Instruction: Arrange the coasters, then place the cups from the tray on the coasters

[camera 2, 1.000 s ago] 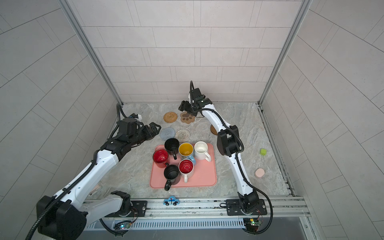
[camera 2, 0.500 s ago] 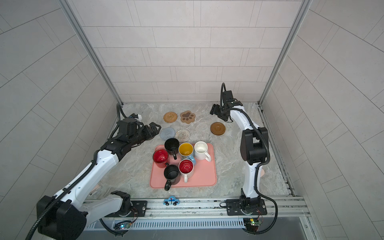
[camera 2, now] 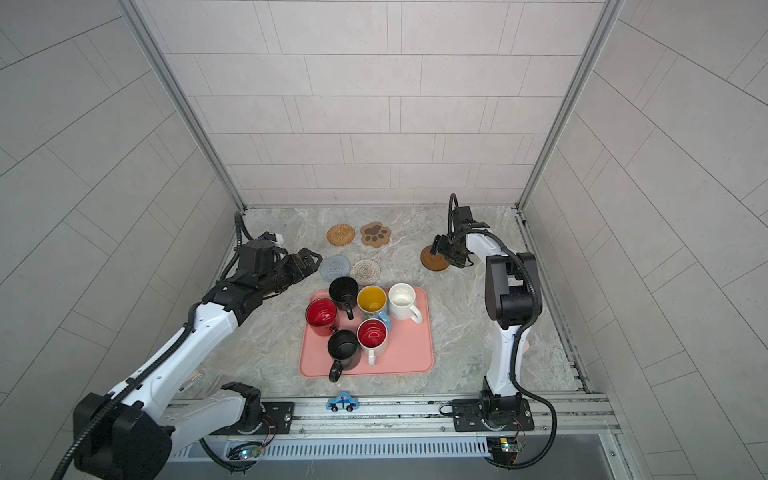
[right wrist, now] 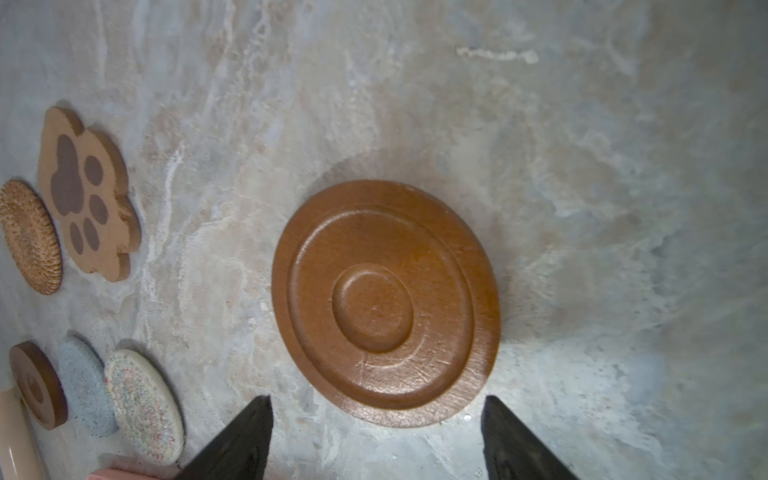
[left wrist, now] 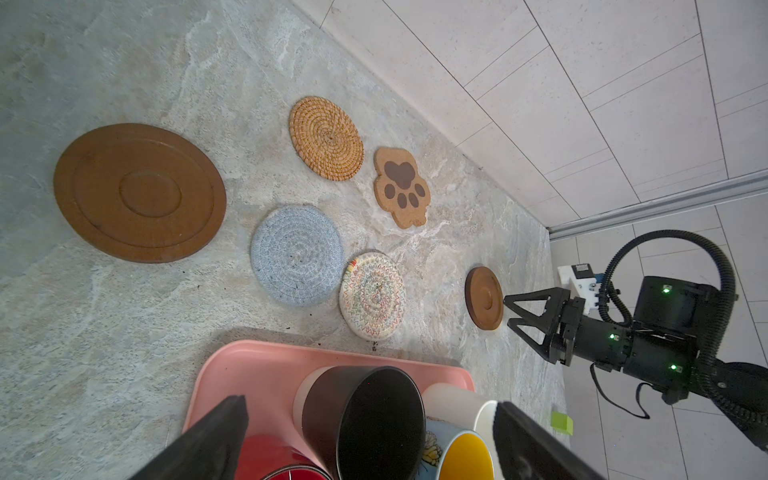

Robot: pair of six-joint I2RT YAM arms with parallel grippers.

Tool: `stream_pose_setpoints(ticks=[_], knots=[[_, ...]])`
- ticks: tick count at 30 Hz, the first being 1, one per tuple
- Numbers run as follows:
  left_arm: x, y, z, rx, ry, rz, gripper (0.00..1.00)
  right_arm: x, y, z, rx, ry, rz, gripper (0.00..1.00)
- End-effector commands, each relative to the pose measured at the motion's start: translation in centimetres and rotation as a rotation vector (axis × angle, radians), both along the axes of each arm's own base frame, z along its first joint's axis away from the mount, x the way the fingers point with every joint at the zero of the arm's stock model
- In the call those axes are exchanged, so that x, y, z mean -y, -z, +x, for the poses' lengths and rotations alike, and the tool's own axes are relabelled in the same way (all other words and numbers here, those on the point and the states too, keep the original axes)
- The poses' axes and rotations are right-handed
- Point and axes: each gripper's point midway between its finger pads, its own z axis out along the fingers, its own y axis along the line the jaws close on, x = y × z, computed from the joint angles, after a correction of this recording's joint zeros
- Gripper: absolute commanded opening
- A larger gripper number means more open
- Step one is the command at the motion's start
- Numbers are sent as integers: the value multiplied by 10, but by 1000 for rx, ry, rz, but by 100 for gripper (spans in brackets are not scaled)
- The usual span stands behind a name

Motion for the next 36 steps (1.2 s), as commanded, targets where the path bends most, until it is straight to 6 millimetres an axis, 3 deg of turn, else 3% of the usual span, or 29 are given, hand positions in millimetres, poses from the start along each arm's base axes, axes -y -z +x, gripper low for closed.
stream_pose_setpoints(ticks=[1,7,15,26,36], knots=[[0,-5,-1,19,-7,-14,100,5,-9,-1,35,40,9,80],[2,-2,2,22,-3,-17,100,5,3,-8,21,77,31,78],[6,-1,8,19,7,-27,100,6,14,-8,17,127,49,66],[3,-2,5,22,-5,-24,100,3,24,-1,11,154,76,42],[4,-2,5,20,-7,-29,100,0,28,10,27,208,121,34]])
